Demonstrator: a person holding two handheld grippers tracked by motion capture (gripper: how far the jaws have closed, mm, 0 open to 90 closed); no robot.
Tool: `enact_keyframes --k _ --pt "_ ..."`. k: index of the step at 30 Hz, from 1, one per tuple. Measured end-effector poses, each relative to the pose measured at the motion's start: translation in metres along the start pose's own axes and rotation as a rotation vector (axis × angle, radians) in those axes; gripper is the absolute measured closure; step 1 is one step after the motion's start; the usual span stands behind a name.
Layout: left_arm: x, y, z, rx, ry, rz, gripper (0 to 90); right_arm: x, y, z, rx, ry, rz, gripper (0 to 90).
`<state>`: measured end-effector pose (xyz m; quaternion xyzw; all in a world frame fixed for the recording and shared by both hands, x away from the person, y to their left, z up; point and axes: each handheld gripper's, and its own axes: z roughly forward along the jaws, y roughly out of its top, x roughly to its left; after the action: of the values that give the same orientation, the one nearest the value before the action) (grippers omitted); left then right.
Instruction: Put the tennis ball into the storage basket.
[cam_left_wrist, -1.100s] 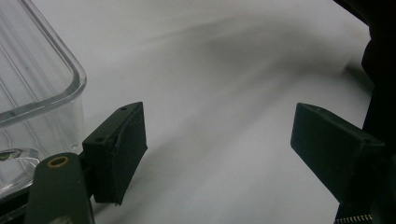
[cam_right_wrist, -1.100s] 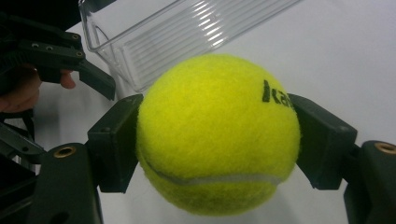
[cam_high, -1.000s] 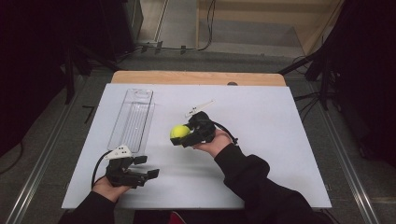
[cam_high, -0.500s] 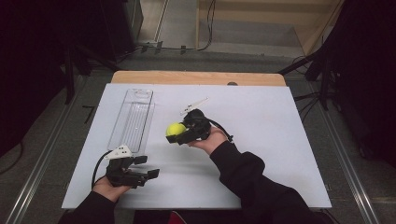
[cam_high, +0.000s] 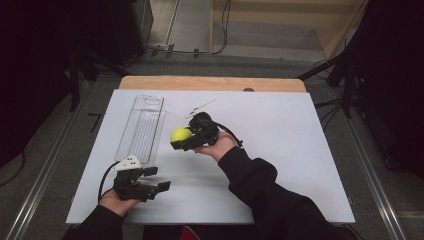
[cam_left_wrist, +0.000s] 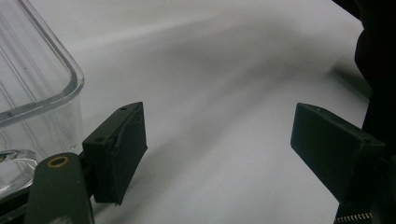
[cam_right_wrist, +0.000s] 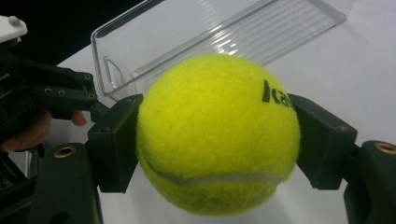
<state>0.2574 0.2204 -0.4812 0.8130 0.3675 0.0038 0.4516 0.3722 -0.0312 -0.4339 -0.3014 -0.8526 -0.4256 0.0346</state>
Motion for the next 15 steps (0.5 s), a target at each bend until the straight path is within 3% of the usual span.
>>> enact_keyframes --k 15 --pt "0.000 0.000 -0.001 0.003 -0.001 0.001 18.9 0.002 0.020 0.005 -0.015 -0.004 -0.011 23.6"
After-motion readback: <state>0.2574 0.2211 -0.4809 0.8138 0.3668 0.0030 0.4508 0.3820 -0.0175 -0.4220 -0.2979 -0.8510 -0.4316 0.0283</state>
